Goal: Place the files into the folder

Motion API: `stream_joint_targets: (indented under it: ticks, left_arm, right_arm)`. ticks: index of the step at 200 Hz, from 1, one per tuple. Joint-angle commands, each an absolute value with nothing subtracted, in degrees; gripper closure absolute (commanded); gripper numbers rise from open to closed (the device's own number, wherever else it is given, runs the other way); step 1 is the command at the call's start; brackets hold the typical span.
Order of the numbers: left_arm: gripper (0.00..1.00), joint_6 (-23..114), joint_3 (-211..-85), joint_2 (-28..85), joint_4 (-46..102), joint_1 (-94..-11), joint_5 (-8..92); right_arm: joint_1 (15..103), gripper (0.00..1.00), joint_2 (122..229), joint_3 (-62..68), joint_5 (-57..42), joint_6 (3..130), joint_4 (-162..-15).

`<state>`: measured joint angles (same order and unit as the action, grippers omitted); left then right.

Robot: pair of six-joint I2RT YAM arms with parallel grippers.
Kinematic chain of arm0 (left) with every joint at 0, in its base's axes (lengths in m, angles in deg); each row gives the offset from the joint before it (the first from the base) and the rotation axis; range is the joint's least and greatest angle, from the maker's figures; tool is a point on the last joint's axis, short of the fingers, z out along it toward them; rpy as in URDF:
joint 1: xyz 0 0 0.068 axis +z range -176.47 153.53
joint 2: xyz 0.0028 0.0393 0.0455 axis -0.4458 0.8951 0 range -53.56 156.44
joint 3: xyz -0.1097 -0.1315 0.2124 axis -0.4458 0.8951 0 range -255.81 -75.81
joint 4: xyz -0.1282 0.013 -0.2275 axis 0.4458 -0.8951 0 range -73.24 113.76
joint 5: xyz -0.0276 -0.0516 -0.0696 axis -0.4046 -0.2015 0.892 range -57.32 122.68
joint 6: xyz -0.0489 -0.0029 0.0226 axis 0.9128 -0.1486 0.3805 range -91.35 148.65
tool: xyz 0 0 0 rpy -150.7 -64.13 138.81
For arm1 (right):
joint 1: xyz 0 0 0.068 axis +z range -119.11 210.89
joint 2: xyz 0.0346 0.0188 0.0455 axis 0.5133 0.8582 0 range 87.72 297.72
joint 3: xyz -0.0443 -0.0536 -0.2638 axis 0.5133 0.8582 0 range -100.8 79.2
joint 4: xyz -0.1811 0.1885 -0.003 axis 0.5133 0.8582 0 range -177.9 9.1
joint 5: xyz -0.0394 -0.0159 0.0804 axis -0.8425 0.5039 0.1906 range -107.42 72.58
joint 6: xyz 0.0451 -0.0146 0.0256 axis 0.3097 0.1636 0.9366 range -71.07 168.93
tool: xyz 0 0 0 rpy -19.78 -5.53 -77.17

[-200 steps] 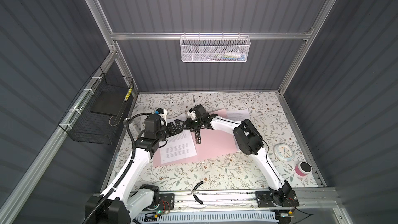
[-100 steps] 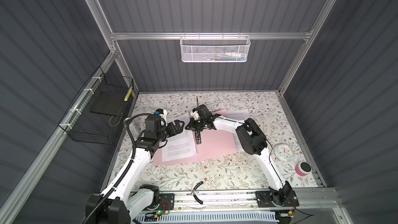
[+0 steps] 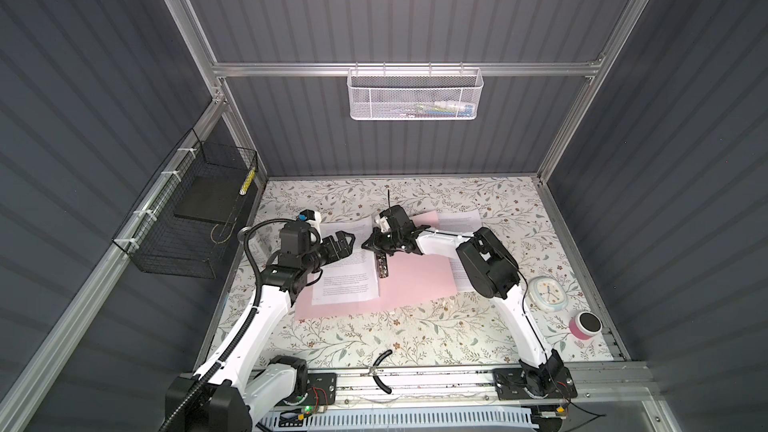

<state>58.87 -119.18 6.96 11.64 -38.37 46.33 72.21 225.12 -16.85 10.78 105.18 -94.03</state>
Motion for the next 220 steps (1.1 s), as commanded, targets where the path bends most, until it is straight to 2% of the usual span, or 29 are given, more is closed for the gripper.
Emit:
stream_joint_targets:
  ticks: [1, 220]
  left_arm:
    - [0.03, 58.5, -118.5, 5.5, 10.2, -38.0, 45.8]
    - [0.03, 58.3, -116.8, 5.6, 10.9, -38.0, 45.1]
  right_arm:
    - [73.0, 1.0, 223.0, -16.3, 8.8, 107.4, -97.8]
    - [78.1, 1.0, 229.0, -22.3, 8.8, 110.4, -94.6]
